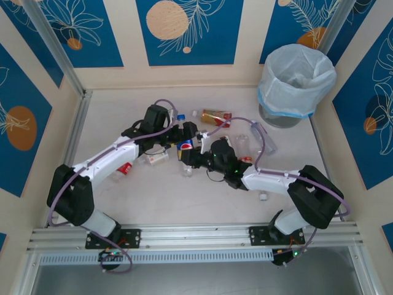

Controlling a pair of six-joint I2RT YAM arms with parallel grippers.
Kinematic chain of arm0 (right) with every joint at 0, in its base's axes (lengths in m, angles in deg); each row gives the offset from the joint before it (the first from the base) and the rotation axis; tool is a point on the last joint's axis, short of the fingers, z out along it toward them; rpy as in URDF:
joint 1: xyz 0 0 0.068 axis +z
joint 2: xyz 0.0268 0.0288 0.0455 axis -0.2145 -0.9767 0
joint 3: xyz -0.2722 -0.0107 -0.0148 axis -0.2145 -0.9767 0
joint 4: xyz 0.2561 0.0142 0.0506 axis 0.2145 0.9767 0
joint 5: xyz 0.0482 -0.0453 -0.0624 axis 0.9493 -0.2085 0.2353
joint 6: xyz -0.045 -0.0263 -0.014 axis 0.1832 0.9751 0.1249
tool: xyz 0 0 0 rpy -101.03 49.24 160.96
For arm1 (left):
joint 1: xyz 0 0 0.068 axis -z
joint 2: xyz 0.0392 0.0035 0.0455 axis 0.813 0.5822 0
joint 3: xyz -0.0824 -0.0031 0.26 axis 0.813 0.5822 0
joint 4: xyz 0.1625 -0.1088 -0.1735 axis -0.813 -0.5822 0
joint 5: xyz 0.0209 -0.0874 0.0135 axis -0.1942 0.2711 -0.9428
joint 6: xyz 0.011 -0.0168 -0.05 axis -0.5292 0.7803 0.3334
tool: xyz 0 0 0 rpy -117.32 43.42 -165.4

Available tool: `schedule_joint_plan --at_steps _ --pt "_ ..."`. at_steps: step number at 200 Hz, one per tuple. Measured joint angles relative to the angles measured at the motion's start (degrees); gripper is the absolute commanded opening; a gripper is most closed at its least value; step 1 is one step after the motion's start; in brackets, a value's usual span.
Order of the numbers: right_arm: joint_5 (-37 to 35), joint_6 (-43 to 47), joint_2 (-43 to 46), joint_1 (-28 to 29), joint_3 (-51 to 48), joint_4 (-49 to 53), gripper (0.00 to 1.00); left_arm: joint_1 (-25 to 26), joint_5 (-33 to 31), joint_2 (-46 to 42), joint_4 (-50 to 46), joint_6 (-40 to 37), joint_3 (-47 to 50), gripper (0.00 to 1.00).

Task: Put the plastic bottles in the bin

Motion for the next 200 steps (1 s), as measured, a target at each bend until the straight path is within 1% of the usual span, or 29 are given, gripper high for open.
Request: schedule_joint_plan --at_steps 41,86,102,119,136,141,150,170,200 --pt "0.85 0.66 0.00 0.22 -0.02 -0.52 0.27 -1.36 2.27 -2.12 6.69 3.76 4.44 0.99" --pt "0.83 1.40 0.74 0.22 0.02 -1.01 0.27 -1.92 6.08 -2.14 11.96 6.86 5.81 0.99" --pt "0.81 1.77 1.22 0.09 0.02 -0.55 0.27 -2.16 6.54 -2.16 13.27 8.00 6.27 0.99" --pt "2.34 2.21 1.22 0.37 -0.76 2.69 0.27 -2.89 6.84 -2.62 16.39 9.49 6.19 0.99" --pt "3.50 3.21 1.18 0.35 -0.85 4.90 0.27 -3.98 6.34 -3.54 14.21 8.11 5.27 0.99" --pt "3.87 3.30 1.18 0.26 -0.79 6.27 0.25 -4.20 6.14 -3.54 13.05 7.45 4.35 0.99" --pt "4.22 3.74 1.07 0.20 -0.79 9.40 0.24 -4.26 5.44 -3.54 10.03 4.98 1.68 0.99" --pt "5.20 5.42 1.49 -0.31 -0.44 11.32 0.24 -4.26 2.93 -3.74 2.86 -0.15 -3.39 0.99" --pt "5.60 5.60 1.90 -1.16 -0.13 17.68 0.26 -4.24 -1.29 -7.45 -1.49 -4.79 -3.82 0.99"
